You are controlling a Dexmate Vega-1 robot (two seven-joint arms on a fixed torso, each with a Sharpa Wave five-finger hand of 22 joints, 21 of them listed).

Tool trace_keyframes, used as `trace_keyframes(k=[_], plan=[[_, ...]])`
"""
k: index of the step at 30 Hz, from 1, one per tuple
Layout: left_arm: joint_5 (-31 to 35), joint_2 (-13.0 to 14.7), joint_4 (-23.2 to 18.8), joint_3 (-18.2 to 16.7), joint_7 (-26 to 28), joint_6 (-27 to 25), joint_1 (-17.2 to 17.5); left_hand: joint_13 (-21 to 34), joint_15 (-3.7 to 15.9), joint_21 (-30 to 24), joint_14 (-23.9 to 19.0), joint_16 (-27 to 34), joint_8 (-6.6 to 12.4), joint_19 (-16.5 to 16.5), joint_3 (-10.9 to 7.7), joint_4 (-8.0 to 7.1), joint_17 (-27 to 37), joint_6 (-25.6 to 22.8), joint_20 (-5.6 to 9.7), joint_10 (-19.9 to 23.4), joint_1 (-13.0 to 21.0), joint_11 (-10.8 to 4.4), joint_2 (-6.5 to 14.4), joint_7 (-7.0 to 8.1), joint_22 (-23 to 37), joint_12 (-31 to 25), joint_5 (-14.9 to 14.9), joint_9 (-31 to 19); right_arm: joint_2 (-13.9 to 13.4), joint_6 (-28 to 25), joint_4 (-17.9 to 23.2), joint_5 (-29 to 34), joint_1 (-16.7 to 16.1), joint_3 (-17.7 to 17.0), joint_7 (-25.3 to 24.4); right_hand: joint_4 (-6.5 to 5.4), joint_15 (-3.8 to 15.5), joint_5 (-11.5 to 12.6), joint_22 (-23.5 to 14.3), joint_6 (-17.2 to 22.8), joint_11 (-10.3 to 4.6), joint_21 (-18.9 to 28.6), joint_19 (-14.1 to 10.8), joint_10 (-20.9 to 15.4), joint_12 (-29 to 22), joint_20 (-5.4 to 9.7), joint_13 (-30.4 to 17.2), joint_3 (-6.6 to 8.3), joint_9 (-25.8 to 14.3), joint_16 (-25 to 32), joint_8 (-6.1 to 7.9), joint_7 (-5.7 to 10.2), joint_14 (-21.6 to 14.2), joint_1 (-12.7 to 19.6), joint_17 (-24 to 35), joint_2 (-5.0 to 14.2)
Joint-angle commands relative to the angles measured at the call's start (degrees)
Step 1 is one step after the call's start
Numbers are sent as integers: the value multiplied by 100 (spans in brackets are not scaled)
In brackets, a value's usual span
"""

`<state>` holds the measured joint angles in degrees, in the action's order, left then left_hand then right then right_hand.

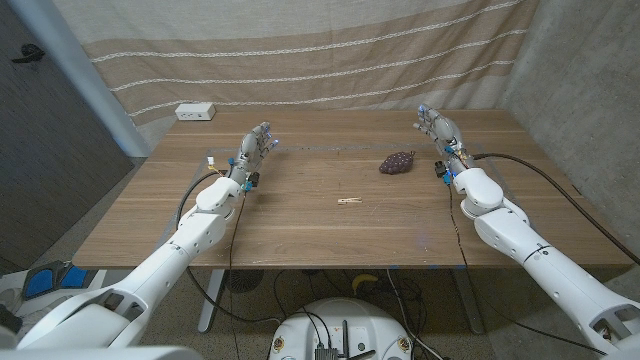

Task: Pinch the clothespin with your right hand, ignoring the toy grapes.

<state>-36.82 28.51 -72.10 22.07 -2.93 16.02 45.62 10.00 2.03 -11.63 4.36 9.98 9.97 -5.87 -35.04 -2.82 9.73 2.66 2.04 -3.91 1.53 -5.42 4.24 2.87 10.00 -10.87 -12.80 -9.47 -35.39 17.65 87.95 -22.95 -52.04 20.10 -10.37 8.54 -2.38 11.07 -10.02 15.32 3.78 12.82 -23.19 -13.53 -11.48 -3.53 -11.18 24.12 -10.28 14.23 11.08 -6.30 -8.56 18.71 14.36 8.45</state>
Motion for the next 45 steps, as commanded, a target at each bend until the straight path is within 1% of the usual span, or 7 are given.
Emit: trace_keyframes(k=[1, 6, 12, 23, 28, 38, 45], plan=[[-18, 20, -76, -14, 15, -16, 47, 18, 366, 5, 41, 20, 27, -76, -20, 19, 11, 11, 150, 9, 1, -56, 262, 38, 8, -18, -16, -23, -188, -104, 464, 429, -174, -58, -256, 0, -31, 46, -15, 112, 45, 17, -31, -96, -57, -34, -18, -25, -12, 35, 50, 22, -87, -16, 16, -51], [-9, 25, -107, -7, 32, -31, 59, 18, 369, 6, 38, 21, 28, -77, -23, 21, 11, 8, 150, 15, 2, -53, 264, 40, 8, -19, -16, -23, -279, -252, 666, 676, -231, -65, -392, 0, -37, 47, -17, 150, 54, -10, 13, -124, -61, -122, -19, -29, -14, 41, 57, 35, -100, -18, 21, -58], [22, 41, -124, 15, 12, -32, 51, 18, 377, 6, 33, 22, 47, -86, -27, 26, 10, -47, 138, 18, 3, -58, 268, 102, 8, -20, -16, -23, -345, -299, 781, 912, -234, -56, -445, -3, -57, 50, -19, 200, -12, -31, 40, -163, -67, -144, -20, -32, -17, 68, 65, 103, -161, -22, 30, -57], [29, 73, -289, 11, 85, -87, 114, 18, 371, 9, 29, 22, 48, -89, -32, 31, 10, -65, 136, 16, 4, -54, 271, 107, 8, -19, -15, -24, -532, -512, 1222, 1441, -376, -90, -649, -16, -26, 55, -25, 264, -74, -32, 10, -230, -77, -221, -26, -33, -28, 142, 72, 179, -312, -35, 63, -43], [56, 95, -328, 23, 86, -85, 127, 17, 372, 12, 30, 19, 65, -91, -37, 45, 8, -127, 123, 18, 11, -60, 268, 190, 8, -19, -13, -24, -587, -558, 1364, 1583, -445, -113, -677, -16, -5, 59, -28, 264, -96, -31, -7, -262, -81, -250, -28, -34, -31, 196, 65, 201, -429, -37, 79, -44], [57, 126, -429, 29, 114, -147, 164, 17, 300, 16, 10, 23, 60, -91, -51, 75, 4, -154, 20, 3, 28, -26, 268, 208, 8, -13, -10, -26, -757, -849, 1733, 1979, -515, -125, -695, -9, 0, 65, -34, 351, -130, -24, -39, -308, -88, -271, -33, -32, -34, 231, 88, 245, -490, -32, 104, -47], [58, 144, -481, 27, 127, -160, 192, 17, 285, 16, -15, 30, 65, -96, -57, 87, 4, -185, 6, 6, 31, -13, 267, 238, 9, -15, -7, -27, -856, -1074, 1962, 2254, -552, -95, -696, -3, 19, 70, -37, 366, -151, -23, -52, -312, -81, -271, -36, -29, -35, 247, 84, 260, -510, -25, 122, -50]])
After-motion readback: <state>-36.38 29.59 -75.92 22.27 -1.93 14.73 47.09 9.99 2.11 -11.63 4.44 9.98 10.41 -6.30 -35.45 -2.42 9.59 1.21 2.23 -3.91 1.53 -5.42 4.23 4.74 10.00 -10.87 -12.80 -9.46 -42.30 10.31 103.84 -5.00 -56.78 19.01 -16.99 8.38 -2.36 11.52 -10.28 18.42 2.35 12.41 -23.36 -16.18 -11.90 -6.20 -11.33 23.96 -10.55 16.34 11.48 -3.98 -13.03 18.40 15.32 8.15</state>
